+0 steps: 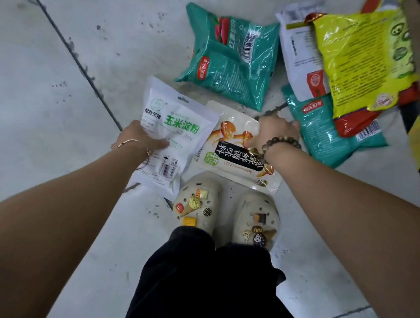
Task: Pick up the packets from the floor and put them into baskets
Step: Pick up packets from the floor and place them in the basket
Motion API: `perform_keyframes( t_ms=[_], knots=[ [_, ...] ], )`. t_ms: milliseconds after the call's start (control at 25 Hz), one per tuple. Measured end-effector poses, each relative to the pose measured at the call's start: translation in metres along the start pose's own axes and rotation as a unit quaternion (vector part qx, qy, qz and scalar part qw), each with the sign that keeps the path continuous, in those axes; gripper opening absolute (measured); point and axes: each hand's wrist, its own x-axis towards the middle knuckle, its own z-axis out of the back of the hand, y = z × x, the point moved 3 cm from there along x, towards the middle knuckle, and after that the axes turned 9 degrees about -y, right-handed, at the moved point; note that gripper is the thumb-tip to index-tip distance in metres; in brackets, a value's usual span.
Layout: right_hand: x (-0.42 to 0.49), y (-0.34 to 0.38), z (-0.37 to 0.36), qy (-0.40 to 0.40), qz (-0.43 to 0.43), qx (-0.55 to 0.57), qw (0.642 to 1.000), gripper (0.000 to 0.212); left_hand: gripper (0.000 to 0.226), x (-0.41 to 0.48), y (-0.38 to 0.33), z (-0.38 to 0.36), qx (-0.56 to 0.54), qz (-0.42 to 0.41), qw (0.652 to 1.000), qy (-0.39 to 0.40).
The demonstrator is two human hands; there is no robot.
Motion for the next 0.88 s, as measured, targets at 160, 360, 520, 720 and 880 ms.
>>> perform_keyframes(
  t_ms=[160,360,520,720,880],
  knots=[
    [-0.008,-0.011,0.008,0.041,-0.008,0.088,0.995,0.050,0.025,-0.008,-0.004,0.010,-0.044,-0.029,0.998,-0.024],
    [-0.052,-0.048,0.044,-0.033,-0.083,0.238,0.967,0.033,0.049,-0.056,-0.036,0.051,0.021,-0.087,0.993,-0.073],
    [-0.105,-0.082,0.081,-0.062,-0.205,0.460,0.862,0.029,0.045,-0.113,-0.071,0.096,0.060,-0.216,0.970,-0.090],
    [-0.189,-0.106,0.130,-0.115,-0.272,0.603,0.741,0.022,0.037,-0.183,-0.106,0.135,-0.010,-0.246,0.968,-0.053],
    [-0.269,-0.123,0.150,-0.140,-0.351,0.678,0.630,0.018,0.031,-0.250,-0.126,0.156,-0.040,-0.269,0.962,-0.022]
  ],
)
